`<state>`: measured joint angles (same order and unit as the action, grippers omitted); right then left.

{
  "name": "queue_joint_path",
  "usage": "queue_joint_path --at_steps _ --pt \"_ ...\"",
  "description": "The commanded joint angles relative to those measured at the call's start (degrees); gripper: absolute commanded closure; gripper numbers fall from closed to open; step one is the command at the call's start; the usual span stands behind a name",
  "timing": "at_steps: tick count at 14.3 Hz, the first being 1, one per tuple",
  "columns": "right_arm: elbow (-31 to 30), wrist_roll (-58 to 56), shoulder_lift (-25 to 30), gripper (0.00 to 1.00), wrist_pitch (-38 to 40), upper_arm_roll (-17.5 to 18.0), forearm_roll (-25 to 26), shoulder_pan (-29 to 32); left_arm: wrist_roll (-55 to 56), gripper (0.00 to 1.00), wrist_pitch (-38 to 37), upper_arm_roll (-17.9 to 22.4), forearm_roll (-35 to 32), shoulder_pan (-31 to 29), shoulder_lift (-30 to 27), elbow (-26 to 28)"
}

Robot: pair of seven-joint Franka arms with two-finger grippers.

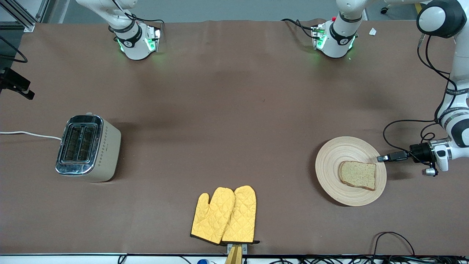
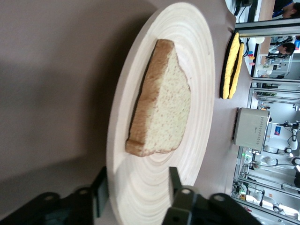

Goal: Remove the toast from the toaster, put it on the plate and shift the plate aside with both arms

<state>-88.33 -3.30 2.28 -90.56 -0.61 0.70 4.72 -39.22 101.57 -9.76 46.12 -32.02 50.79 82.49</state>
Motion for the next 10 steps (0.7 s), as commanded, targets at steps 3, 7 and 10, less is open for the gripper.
queue_joint_path --at_steps 3,7,10 --pt "1.0 -0.1 -0.4 0.0 3.2 0.6 0.0 0.1 19.0 0.0 -0.1 0.3 -7.8 8.4 -6.1 -8.1" --pt "1.0 -0.2 -0.5 0.0 3.3 0.6 -0.1 0.2 39.0 0.0 1.4 0.5 -17.9 17.1 -14.6 -9.9" --pt "1.0 -0.1 -0.4 0.0 3.3 0.6 -0.1 0.2 47.7 0.0 1.4 -0.1 -30.5 22.5 -20.0 -9.6"
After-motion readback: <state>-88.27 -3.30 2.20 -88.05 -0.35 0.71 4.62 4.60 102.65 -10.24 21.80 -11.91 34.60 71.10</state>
